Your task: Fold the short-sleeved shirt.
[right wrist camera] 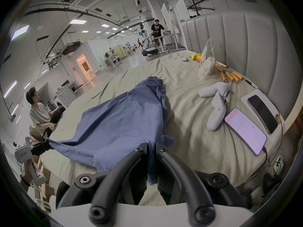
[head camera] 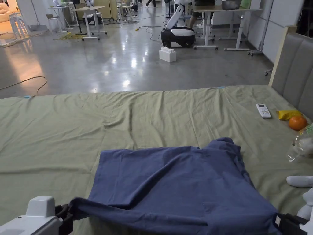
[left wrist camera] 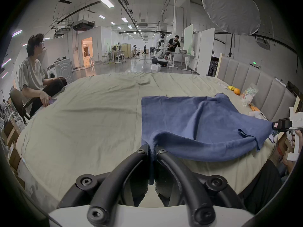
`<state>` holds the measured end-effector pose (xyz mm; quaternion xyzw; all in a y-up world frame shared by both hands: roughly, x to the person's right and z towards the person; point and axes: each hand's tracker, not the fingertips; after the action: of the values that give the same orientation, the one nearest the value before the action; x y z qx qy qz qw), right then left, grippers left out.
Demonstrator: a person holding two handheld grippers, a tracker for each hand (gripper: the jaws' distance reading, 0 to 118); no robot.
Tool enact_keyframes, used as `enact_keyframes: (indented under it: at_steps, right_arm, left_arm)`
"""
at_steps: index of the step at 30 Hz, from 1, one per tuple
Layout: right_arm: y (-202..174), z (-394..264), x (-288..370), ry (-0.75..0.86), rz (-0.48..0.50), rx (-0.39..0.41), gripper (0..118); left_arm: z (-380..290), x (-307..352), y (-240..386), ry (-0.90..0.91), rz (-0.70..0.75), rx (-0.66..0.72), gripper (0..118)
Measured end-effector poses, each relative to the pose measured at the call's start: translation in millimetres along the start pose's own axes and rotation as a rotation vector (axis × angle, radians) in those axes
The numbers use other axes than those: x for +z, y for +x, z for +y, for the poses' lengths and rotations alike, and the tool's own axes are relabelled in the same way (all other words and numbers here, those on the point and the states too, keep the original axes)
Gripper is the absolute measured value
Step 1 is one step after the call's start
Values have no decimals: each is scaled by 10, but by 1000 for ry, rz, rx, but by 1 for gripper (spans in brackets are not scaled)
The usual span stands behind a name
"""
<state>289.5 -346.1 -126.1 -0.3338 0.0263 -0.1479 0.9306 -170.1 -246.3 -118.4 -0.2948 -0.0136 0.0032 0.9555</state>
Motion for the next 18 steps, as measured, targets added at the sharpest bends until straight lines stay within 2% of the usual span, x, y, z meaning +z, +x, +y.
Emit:
enact_keyframes:
  at_steps: [3,4,8,9,15,16,18]
  right_arm:
    - [-40,269,-160,5,-7,-3,9]
    - [-52,346,-230,6,-10,0,9]
    - [-148,697,-570,-4,-11,6,9]
    - [-167,774,-677,-13,-8,3,9]
    - [-247,1184,-1609,-83,-35,28,9]
    - [-259,1206,-1738,-93,-48,36,9]
    - [-270,1241,-2015,-131,-68,69,9]
  left_arm:
    - [81,-249,-89,-16,16,6,7]
    - [475,-266,56,-34,20,15,7]
    - [765,-473,38,-52,21,59,7]
    - [703,-784,-191,-53,22,65,7]
    - [1073,-1903,-522,-143,17,99,7]
    - [1140,-1711,-253,-153,7,103,7]
    - [1182,-1883,-263,-163,-7,112,7]
